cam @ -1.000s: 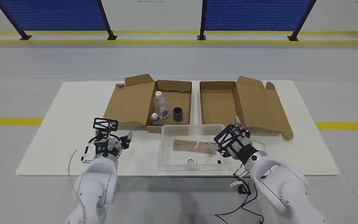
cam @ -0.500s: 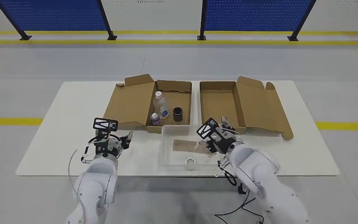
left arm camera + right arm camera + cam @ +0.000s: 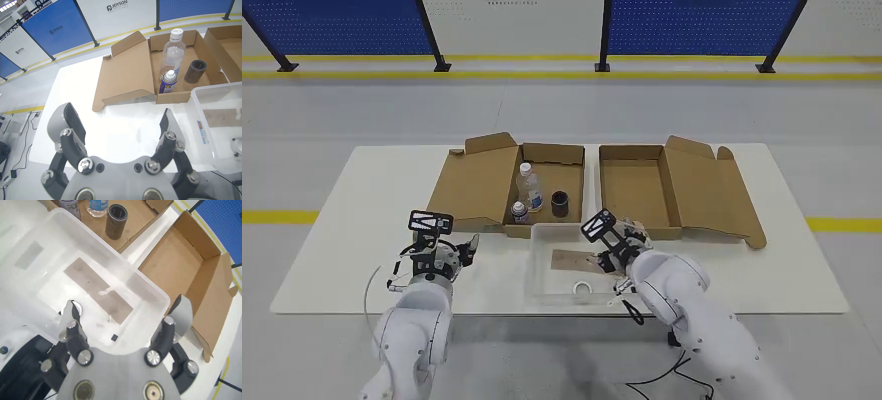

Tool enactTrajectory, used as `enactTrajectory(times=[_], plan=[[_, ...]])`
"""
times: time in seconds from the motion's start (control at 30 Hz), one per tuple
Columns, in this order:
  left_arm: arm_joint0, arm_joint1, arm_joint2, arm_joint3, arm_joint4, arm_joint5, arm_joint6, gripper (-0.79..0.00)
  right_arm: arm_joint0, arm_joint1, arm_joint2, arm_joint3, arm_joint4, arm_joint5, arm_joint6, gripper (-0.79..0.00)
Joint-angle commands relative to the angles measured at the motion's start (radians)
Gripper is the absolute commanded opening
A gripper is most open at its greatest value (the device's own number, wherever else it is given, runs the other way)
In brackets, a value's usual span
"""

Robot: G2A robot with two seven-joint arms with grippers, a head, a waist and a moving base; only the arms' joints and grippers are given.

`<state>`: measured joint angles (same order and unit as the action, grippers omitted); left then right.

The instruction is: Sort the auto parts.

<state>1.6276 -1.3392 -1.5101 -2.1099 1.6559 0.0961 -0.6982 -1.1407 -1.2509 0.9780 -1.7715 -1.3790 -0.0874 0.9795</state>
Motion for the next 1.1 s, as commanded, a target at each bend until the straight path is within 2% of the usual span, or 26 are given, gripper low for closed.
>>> enactTrajectory(times=[0.0,0.73,0.87,1.07], plan=[[0.000,0.000,0.000,0.000,0.000,0.000,0.000,0.000,0.000,0.000,0.000,0.000,0.000,0.000,-0.001,0.000],[0.000,0.000,0.000,0.000,0.000,0.000,0.000,0.000,0.000,0.000,0.000,0.000,0.000,0.000,-0.001,0.000],[0.000,0.000,0.000,0.000,0.000,0.000,0.000,0.000,-0.004,-0.001,0.014,0.010,0.026,-0.011,-0.053,0.000],[0.000,0.000,0.000,0.000,0.000,0.000,0.000,0.000,0.039,-0.008,0.015,0.023,0.052,-0.011,0.029,0.000]])
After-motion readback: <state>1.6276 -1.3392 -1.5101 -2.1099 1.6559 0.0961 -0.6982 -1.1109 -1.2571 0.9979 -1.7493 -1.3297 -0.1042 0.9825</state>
